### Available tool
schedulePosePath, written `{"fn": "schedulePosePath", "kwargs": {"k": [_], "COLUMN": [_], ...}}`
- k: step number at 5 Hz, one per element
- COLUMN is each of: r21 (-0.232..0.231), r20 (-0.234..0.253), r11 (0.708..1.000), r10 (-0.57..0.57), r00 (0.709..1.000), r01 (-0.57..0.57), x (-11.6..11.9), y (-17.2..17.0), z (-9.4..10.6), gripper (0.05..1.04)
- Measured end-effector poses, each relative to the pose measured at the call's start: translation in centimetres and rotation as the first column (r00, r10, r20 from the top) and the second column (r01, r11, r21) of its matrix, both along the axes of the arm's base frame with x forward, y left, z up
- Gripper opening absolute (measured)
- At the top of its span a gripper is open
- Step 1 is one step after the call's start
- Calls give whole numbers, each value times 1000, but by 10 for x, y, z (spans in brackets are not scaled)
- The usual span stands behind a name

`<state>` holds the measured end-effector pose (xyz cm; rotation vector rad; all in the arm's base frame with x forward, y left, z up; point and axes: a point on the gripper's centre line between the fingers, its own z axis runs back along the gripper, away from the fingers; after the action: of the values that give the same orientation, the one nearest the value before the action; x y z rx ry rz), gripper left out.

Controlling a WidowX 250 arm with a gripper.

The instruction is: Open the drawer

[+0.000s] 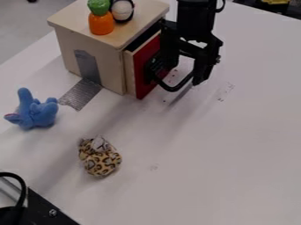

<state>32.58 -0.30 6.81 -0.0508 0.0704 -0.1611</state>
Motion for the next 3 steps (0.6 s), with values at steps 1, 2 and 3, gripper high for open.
{"fn": "schedulePosePath", "kwargs": {"k": [1,2,3], "r21": [5,33,67], "r20": [20,16,31], "r11": [997,992,987], "r10": [79,121,145], "r00": [997,993,989], "r01": [-79,-121,-147], "x": [7,14,24], "y": [5,11,11], "z": [-13,-32,-43], "gripper": [1000,1000,971]}}
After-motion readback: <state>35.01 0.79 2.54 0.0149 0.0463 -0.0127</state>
